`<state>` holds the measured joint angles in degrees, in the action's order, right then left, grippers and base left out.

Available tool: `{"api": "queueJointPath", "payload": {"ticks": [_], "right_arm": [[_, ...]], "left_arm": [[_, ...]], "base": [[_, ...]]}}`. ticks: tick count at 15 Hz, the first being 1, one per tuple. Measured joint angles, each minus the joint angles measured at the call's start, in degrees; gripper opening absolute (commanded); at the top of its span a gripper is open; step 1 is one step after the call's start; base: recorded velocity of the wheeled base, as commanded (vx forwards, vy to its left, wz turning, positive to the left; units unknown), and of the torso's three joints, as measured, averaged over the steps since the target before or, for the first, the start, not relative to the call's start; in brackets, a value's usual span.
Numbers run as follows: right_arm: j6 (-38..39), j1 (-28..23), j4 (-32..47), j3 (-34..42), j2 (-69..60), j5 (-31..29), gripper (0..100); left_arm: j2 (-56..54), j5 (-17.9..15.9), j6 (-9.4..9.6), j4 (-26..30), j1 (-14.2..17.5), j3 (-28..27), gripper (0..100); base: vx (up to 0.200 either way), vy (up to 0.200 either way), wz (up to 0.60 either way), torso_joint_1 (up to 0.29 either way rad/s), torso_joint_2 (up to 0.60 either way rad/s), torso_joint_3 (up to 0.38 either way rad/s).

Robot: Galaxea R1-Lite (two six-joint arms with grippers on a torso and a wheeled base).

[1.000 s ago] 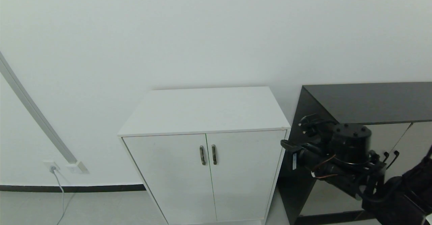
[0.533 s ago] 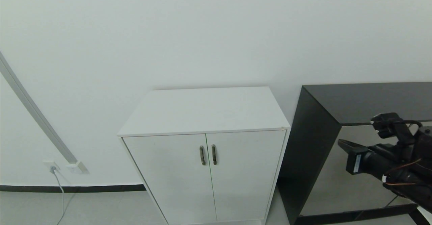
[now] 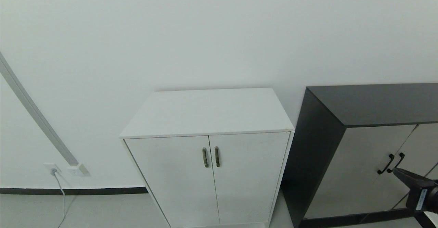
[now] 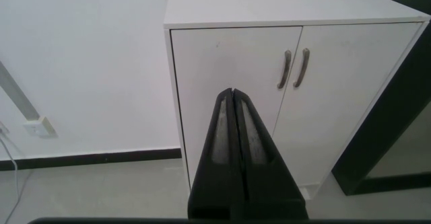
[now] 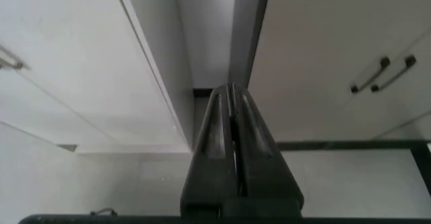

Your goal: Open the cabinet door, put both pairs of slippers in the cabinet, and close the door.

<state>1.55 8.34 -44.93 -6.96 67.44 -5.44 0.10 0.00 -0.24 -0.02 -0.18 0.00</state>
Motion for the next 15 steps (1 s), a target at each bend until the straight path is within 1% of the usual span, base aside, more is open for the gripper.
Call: {"api": "queueJointPath", "payload": {"ticks": [3,6,7,10,15], "right_arm": [[0.01,-0.13,10.29,1.69,-8.81,3.04,0],[-0.02,-0.05,27.48,2.43,-18.27,9.24,0],[-0.27,0.20,31.48,2.65,-20.77,10.72,0],[-0.98,1.96,34.34,5.01,-24.66,11.57,0],[-1.12,6.07,42.84,6.86,-29.57,11.59,0]], "left_arm": [[0.00,0.00,0.02,0.00,0.00,0.00,0],[0.00,0.00,0.02,-0.02,0.00,0.00,0],[0.00,0.00,0.02,-0.02,0.00,0.00,0],[0.00,0.00,0.00,-0.02,0.00,0.00,0],[0.00,0.00,0.00,-0.02,0.00,0.00,0]], "base": [[0.000,0.000,0.00,0.000,0.00,0.000],[0.000,0.000,0.00,0.000,0.00,0.000],[0.000,0.000,0.00,0.000,0.00,0.000],[0.000,0.000,0.00,0.000,0.00,0.000],[0.000,0.000,0.00,0.000,0.00,0.000]]}}
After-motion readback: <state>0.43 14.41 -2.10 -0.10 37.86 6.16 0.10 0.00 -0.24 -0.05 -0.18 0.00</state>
